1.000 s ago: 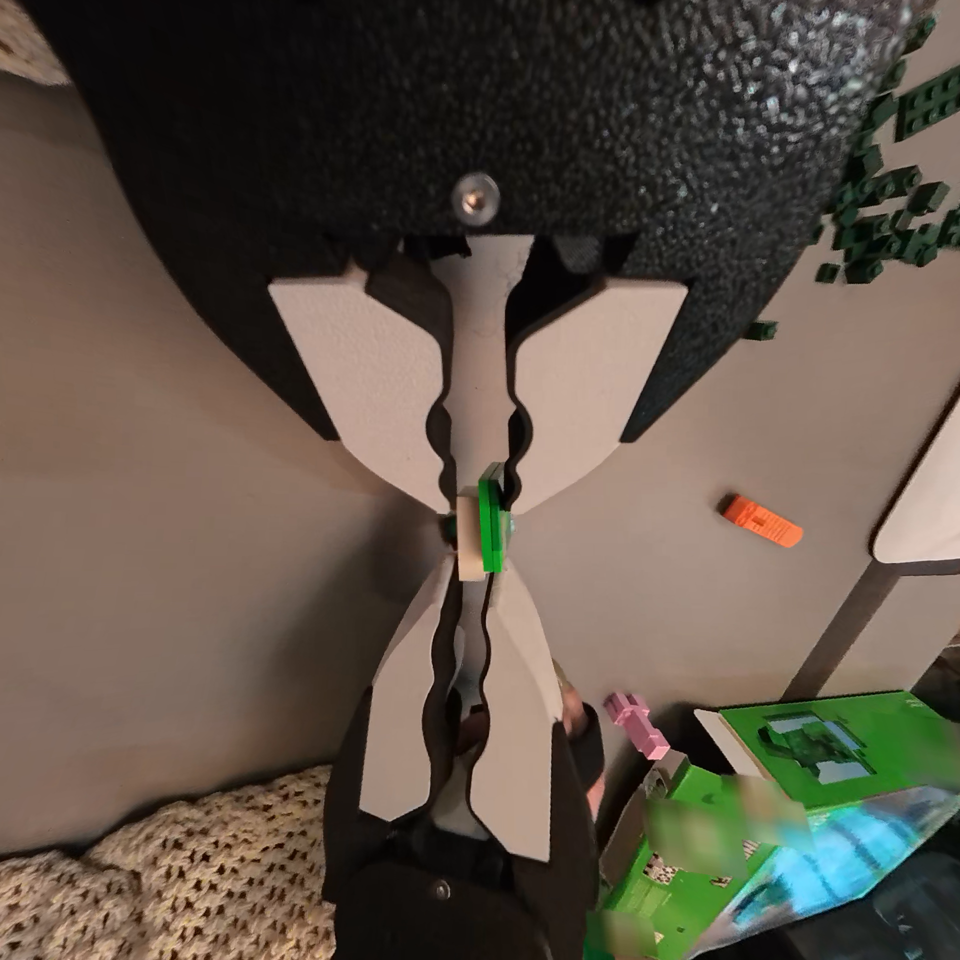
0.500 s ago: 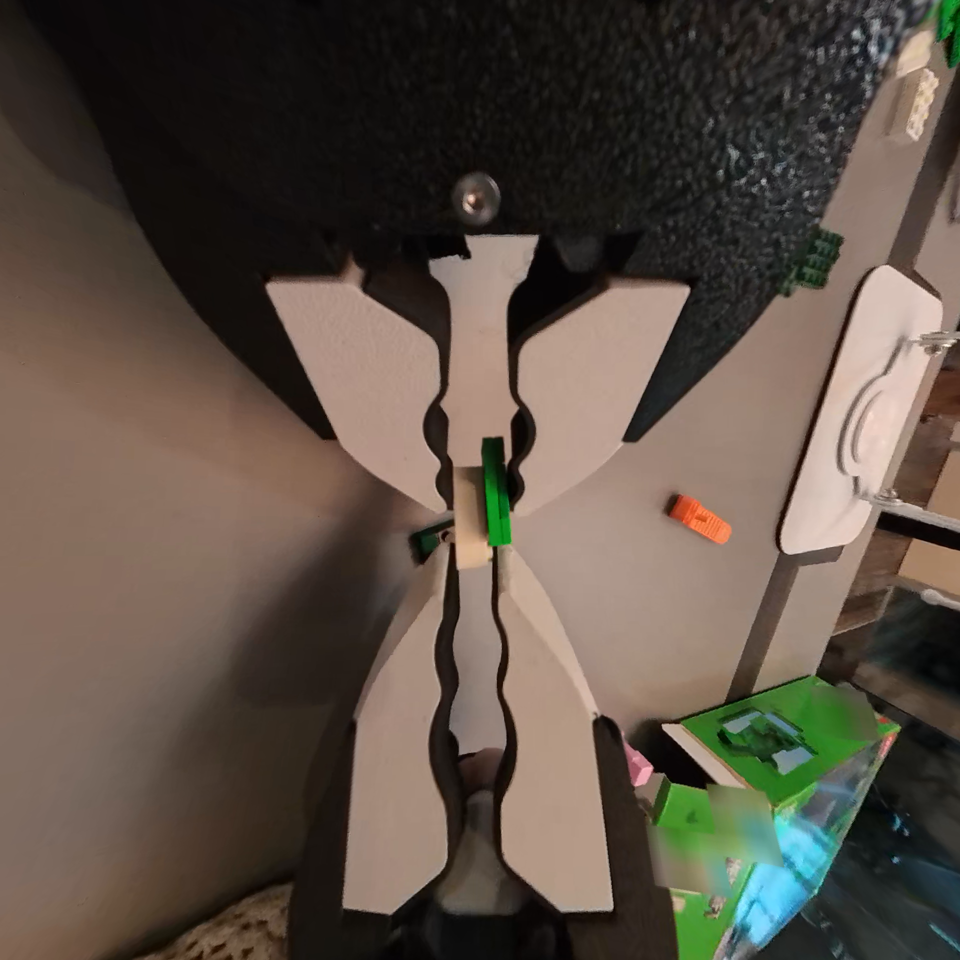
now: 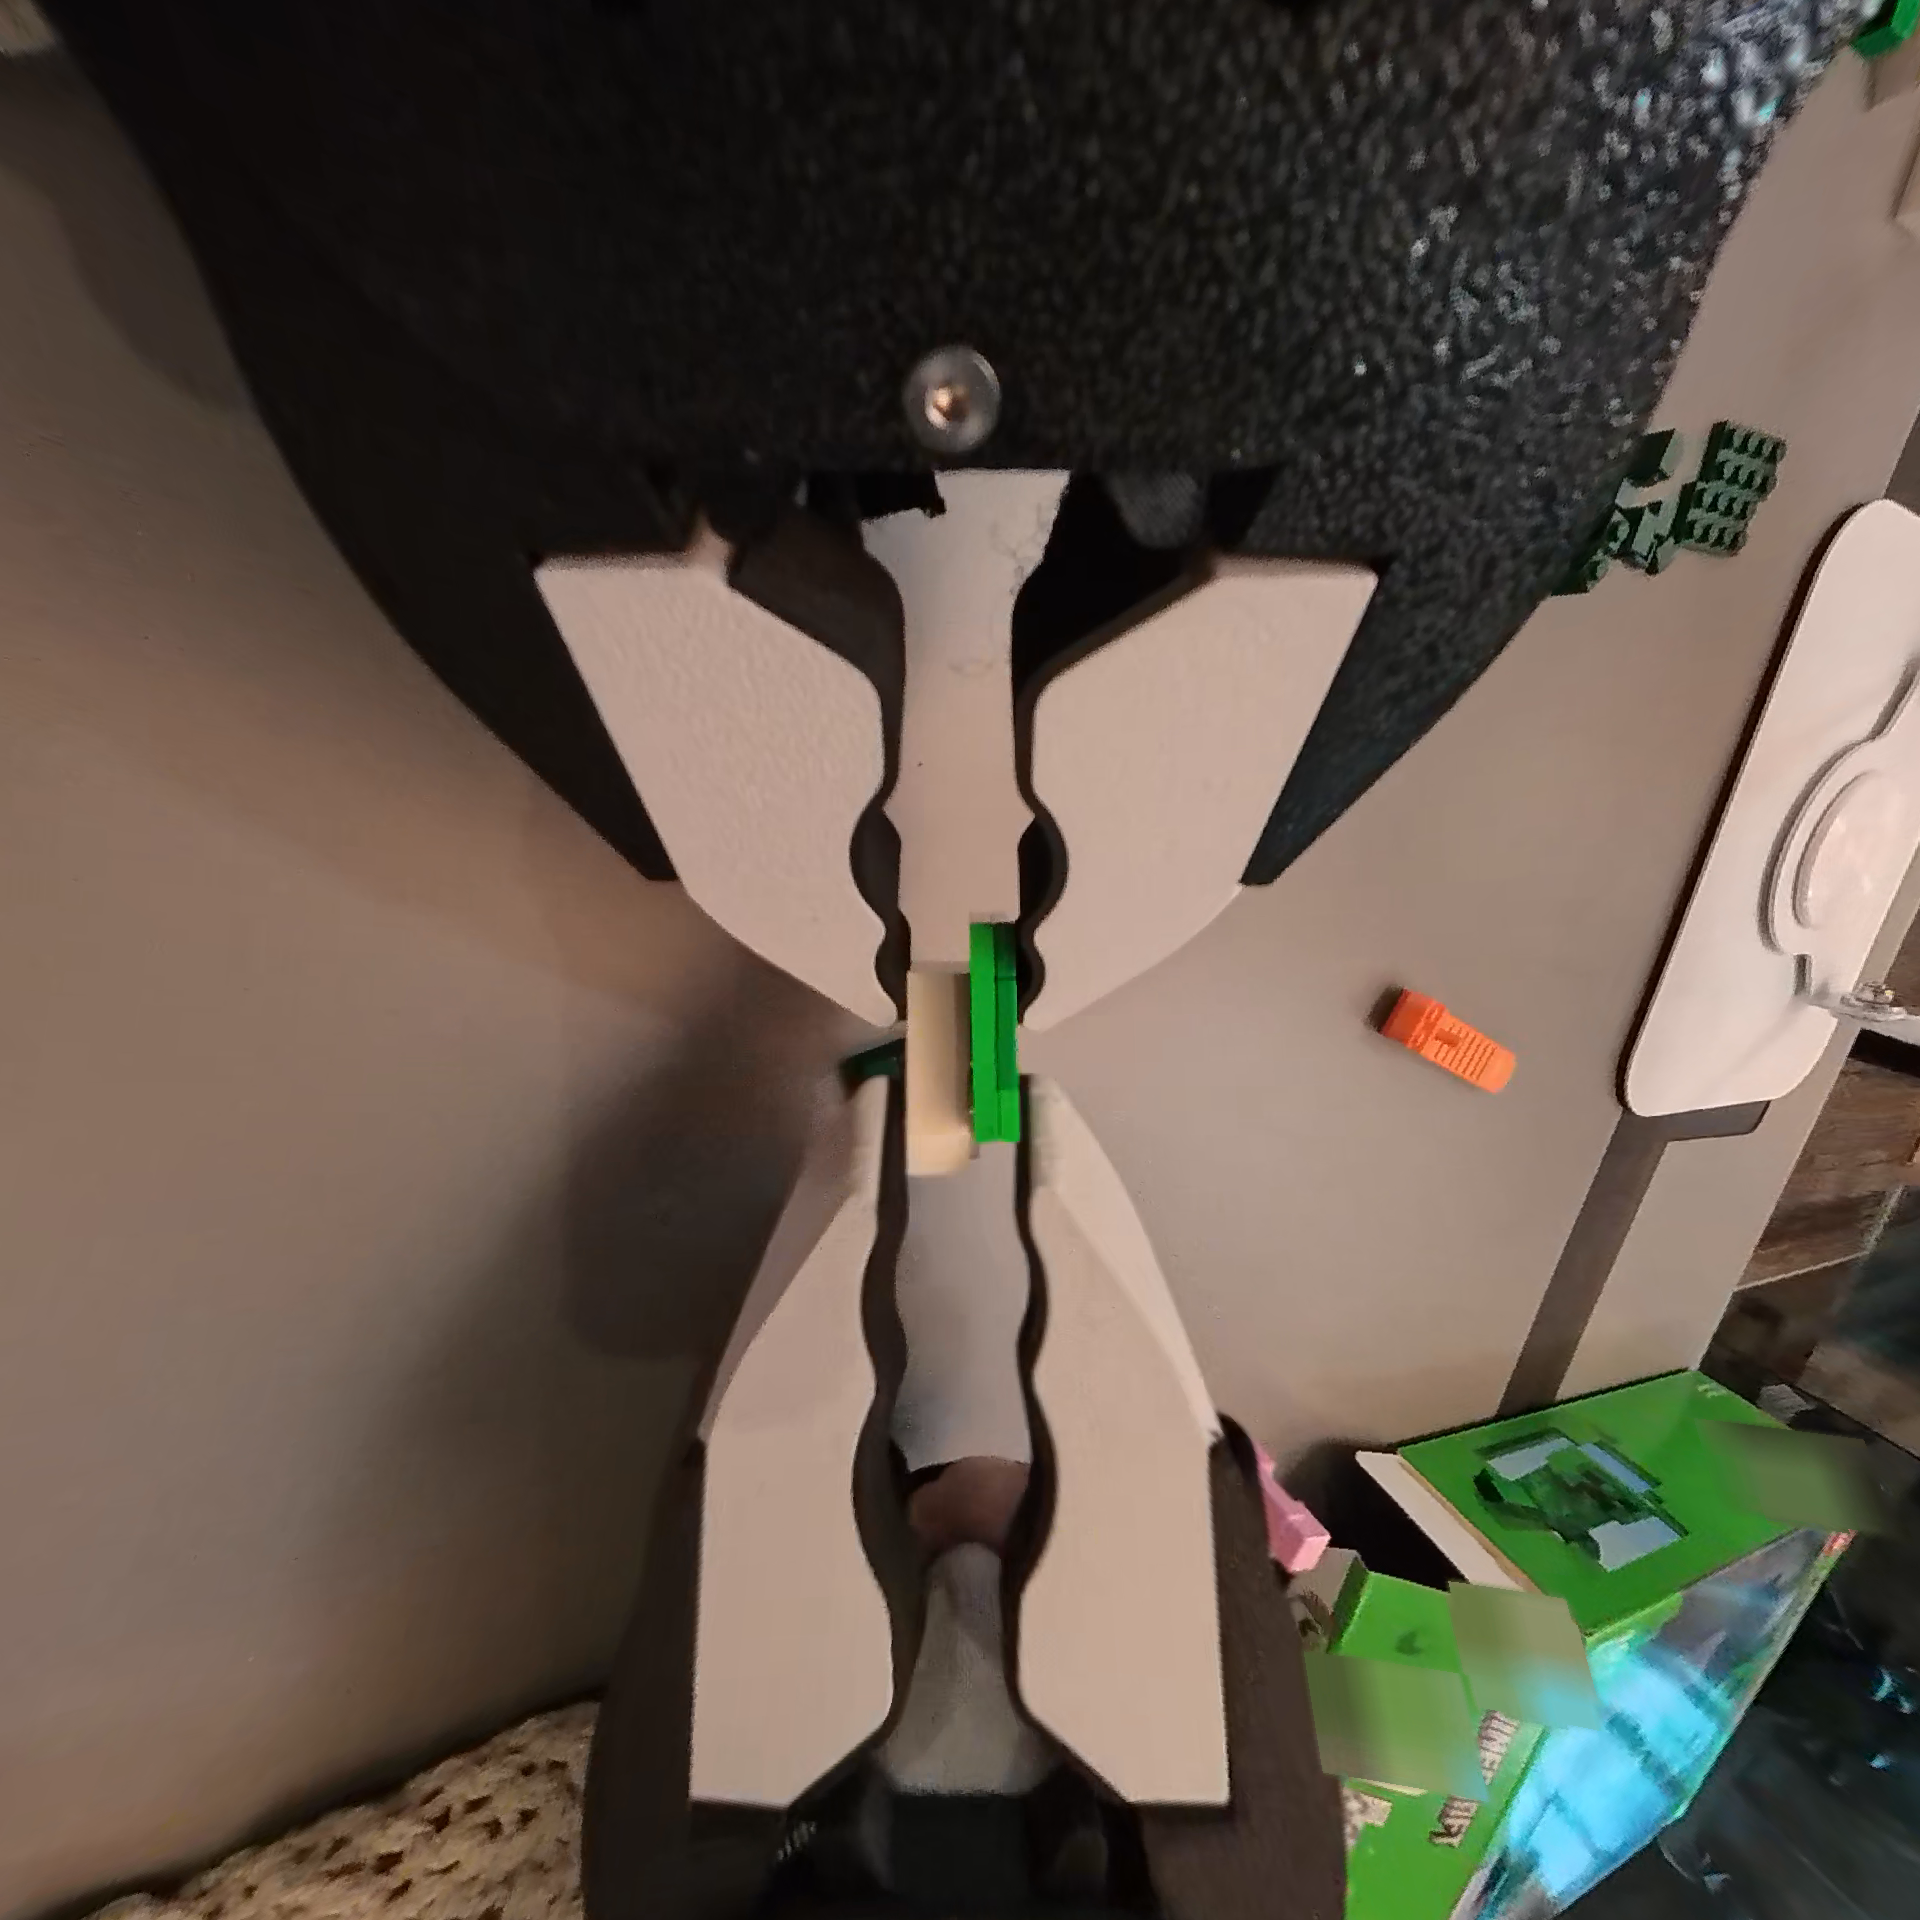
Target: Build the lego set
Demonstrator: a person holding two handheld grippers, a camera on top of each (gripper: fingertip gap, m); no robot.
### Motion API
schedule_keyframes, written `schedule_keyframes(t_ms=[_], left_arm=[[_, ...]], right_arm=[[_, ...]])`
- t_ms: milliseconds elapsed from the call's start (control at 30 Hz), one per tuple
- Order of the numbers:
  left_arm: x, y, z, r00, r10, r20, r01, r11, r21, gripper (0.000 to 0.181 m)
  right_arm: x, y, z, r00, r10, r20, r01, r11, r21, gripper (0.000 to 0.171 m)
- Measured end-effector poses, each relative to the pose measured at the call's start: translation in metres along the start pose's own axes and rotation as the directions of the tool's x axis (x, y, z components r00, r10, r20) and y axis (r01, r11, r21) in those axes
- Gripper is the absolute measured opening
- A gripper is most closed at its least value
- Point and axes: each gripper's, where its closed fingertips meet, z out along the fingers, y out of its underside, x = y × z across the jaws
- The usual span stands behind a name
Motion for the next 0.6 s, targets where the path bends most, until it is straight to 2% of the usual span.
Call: schedule_keyframes(t_ms=[600], left_arm=[[0.0033, -0.0051, -0.0014, 0.999, -0.027, -0.033, 0.029, 0.999, 0.047, 0.018]], right_arm=[[-0.0024, 0.0034, 0.0002, 0.999, 0.021, 0.031, -0.021, 1.000, -0.022, 0.017]])
